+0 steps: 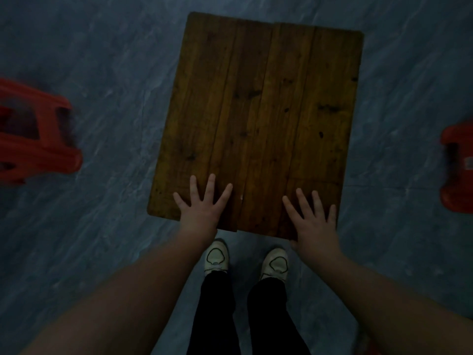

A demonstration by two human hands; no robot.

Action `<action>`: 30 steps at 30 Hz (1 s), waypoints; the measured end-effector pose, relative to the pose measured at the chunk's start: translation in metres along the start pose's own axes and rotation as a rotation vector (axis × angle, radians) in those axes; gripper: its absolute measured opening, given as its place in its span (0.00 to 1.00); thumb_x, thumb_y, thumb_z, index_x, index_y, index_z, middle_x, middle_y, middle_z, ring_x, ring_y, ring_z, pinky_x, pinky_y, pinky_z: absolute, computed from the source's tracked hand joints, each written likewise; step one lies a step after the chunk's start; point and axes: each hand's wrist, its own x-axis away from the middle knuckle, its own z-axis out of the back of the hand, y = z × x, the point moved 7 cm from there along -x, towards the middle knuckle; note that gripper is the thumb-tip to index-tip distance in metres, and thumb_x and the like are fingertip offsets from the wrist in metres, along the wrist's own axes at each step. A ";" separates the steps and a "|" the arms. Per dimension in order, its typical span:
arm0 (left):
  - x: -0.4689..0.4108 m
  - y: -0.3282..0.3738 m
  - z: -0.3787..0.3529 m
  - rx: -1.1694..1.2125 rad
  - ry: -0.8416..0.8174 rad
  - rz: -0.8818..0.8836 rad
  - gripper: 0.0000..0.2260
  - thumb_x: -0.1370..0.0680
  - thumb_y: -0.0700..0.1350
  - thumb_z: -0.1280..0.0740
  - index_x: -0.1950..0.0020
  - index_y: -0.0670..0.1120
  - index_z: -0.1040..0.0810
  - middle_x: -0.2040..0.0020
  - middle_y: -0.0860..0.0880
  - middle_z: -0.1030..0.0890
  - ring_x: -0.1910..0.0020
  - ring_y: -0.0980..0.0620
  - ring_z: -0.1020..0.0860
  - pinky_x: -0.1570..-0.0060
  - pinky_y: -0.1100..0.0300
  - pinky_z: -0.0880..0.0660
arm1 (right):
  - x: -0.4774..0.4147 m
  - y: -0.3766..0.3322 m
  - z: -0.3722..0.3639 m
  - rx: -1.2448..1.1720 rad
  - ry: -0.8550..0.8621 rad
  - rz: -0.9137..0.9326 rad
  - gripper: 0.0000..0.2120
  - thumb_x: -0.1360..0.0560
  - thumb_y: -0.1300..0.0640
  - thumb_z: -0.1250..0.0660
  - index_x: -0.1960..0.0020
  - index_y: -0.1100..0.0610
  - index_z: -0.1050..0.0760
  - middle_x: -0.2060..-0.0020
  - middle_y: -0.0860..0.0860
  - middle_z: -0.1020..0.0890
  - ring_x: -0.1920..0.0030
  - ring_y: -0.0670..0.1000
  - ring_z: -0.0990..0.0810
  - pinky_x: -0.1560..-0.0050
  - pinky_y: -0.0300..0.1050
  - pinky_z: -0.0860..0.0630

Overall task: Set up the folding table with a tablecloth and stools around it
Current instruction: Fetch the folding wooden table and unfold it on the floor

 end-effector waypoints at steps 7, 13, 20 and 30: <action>-0.024 0.006 0.023 0.025 0.026 0.040 0.54 0.25 0.46 0.28 0.26 0.64 0.73 0.23 0.48 0.73 0.26 0.31 0.70 0.33 0.21 0.56 | -0.033 0.019 0.022 0.006 0.017 0.031 0.52 0.27 0.42 0.30 0.23 0.39 0.70 0.21 0.49 0.66 0.22 0.60 0.67 0.27 0.72 0.59; -0.043 0.015 0.044 0.056 0.049 0.059 0.55 0.26 0.45 0.27 0.26 0.65 0.73 0.22 0.48 0.72 0.25 0.31 0.69 0.34 0.21 0.56 | -0.057 0.037 0.048 0.027 0.039 0.065 0.51 0.27 0.41 0.31 0.22 0.39 0.68 0.21 0.48 0.64 0.22 0.60 0.65 0.26 0.72 0.57; -0.068 0.019 0.062 0.083 0.071 0.068 0.54 0.26 0.47 0.27 0.26 0.65 0.73 0.22 0.49 0.71 0.25 0.30 0.68 0.34 0.20 0.56 | -0.086 0.052 0.068 0.044 0.063 0.065 0.51 0.28 0.43 0.29 0.22 0.38 0.66 0.20 0.47 0.62 0.21 0.59 0.63 0.27 0.71 0.57; -0.109 0.008 0.102 0.088 0.076 0.054 0.54 0.26 0.48 0.27 0.26 0.65 0.72 0.22 0.48 0.71 0.25 0.30 0.67 0.34 0.20 0.53 | -0.130 0.061 0.109 0.039 0.035 0.069 0.50 0.28 0.41 0.31 0.22 0.38 0.66 0.21 0.47 0.64 0.21 0.58 0.65 0.26 0.71 0.58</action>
